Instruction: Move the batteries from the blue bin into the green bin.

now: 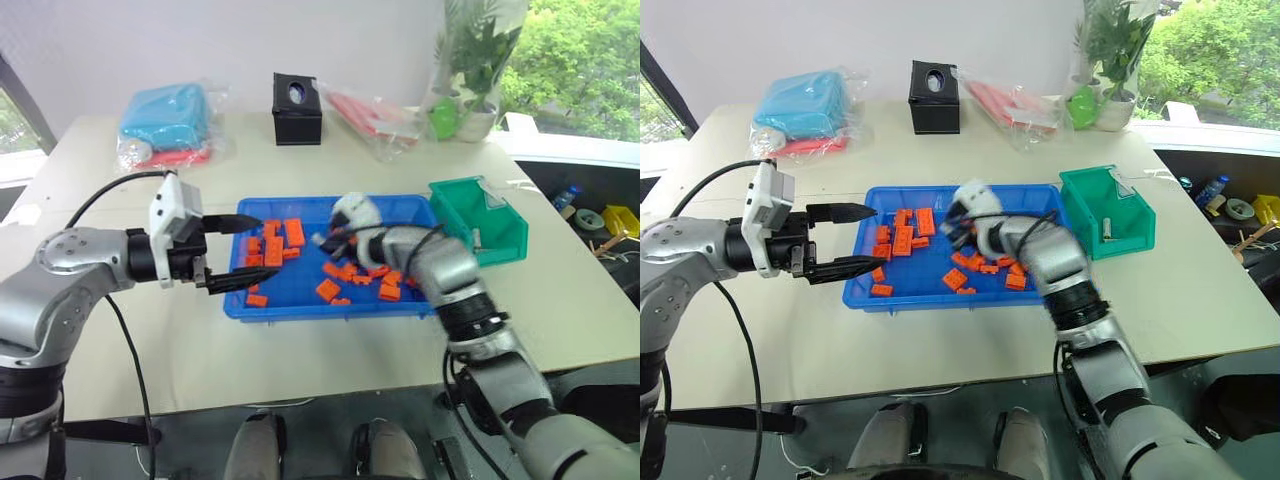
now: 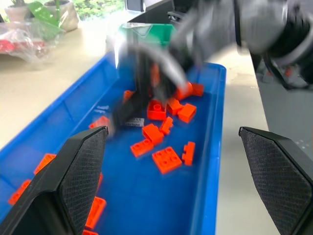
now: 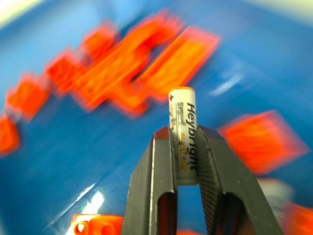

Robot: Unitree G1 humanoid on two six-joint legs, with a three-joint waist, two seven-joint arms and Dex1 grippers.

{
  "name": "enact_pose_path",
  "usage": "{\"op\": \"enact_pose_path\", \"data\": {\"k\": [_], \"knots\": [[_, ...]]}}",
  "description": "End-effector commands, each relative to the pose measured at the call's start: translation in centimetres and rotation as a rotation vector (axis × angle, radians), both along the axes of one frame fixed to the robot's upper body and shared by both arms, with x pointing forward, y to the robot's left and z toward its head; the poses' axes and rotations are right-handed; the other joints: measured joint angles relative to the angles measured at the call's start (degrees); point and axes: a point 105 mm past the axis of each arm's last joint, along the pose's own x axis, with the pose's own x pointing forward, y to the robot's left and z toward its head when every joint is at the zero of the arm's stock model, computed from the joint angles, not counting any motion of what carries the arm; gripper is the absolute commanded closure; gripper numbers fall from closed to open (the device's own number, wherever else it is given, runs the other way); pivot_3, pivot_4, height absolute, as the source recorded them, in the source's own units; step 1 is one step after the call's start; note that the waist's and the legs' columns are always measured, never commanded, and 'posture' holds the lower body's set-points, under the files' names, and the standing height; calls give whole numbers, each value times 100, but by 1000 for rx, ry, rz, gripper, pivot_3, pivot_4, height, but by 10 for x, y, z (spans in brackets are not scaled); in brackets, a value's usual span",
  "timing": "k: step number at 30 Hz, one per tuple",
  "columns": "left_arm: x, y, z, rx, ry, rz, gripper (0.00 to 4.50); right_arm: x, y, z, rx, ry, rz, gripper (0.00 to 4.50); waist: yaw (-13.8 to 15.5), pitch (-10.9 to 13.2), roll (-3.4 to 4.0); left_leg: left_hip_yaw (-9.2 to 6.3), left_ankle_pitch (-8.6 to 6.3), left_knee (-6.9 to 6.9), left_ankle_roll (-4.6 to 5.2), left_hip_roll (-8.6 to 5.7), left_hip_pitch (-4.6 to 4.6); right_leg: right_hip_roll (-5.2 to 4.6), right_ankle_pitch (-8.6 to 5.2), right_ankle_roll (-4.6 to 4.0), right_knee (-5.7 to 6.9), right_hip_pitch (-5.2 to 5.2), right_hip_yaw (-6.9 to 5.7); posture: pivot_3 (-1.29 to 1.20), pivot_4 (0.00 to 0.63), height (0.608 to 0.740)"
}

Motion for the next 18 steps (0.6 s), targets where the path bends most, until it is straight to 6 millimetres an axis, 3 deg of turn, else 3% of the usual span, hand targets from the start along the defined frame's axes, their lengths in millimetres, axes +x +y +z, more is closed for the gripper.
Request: {"op": "enact_pose_path", "data": {"k": [1,4,6,10,14,18], "knots": [[-3,-5,2,-6,-19,-32,0,2,-76,51,46,-112,-249,4423,5,-1,-2,-1,-1,2,-1,0,-1,0,0,0,-3,3,0,0,150,636],[-2,-8,0,-15,-13,-46,0,-4,-126,51,25,-97,-390,4423,-19,-4,-6,1,-7,-2,-8,0,5,1,-1,-1,-12,10,-2,0,150,636],[-1,-10,0,-20,-13,-52,0,-7,-146,46,17,-73,-449,4423,-48,-13,-21,5,-5,-13,-5,0,14,1,-1,0,-13,12,-2,0,150,636],[1,-13,-1,-25,-15,-62,0,-8,-172,34,-40,-60,-514,4423,-136,-12,-6,9,0,-23,3,3,19,1,0,2,-10,18,-1,0,150,636],[2,-15,0,-30,-18,-69,0,-5,-183,26,-34,-42,-540,4423,-164,-8,0,9,1,-24,3,3,18,1,1,4,-11,35,-2,0,150,636],[1,-16,0,-31,-18,-71,0,-1,-185,22,-42,-44,-530,2549,-159,-8,0,7,1,-21,3,2,22,0,0,4,-15,41,-3,0,150,636]]}}
